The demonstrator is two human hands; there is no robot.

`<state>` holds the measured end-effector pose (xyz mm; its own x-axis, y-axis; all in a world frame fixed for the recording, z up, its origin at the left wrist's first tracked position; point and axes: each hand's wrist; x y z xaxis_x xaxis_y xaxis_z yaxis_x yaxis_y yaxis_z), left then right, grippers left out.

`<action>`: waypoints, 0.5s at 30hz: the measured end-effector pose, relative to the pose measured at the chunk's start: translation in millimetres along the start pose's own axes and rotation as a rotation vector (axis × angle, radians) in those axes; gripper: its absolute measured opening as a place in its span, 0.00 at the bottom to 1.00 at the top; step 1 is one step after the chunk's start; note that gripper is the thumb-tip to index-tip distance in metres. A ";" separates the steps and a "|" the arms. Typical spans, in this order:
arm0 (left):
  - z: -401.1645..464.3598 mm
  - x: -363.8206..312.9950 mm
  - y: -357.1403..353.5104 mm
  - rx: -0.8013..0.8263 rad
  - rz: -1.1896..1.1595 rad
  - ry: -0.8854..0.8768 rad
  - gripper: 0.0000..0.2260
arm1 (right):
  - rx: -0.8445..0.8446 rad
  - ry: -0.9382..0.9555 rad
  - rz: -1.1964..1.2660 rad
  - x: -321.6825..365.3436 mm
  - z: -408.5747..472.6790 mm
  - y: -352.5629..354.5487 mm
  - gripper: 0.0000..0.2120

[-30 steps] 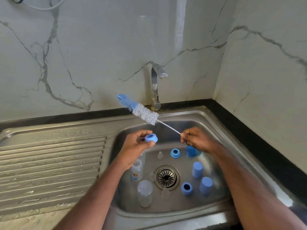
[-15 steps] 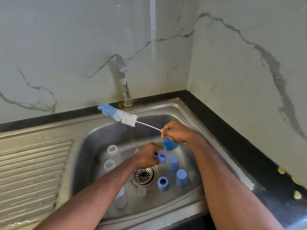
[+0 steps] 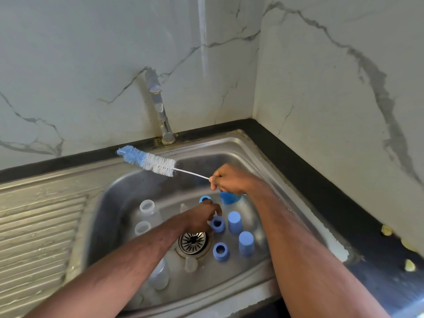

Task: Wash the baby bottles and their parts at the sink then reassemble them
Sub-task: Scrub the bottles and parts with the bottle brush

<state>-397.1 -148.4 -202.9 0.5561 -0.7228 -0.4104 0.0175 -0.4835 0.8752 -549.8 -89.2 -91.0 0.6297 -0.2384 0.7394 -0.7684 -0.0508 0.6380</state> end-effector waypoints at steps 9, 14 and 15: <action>0.3 -29.2 5.9 -0.149 -0.183 -0.029 0.31 | -0.003 -0.001 0.028 0.3 -1.2 2.1 0.11; 9.5 -45.1 -1.0 -0.103 -0.136 -0.054 0.24 | -0.001 0.002 0.035 -0.1 -5.6 4.5 0.10; 10.1 -46.8 -1.1 -0.111 -0.133 -0.061 0.22 | 0.001 0.003 0.039 0.0 -5.7 4.8 0.10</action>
<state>-431.5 -119.0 -187.2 0.4911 -0.6863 -0.5365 0.1815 -0.5217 0.8336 -552.9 -83.8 -86.7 0.5993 -0.2371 0.7646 -0.7927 -0.0427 0.6081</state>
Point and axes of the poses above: each hand's wrist, its own z-axis towards the middle knuckle, its own y-axis out of the back of the hand, x = y × z, and after that the axes turned 1 degree about z, right-handed
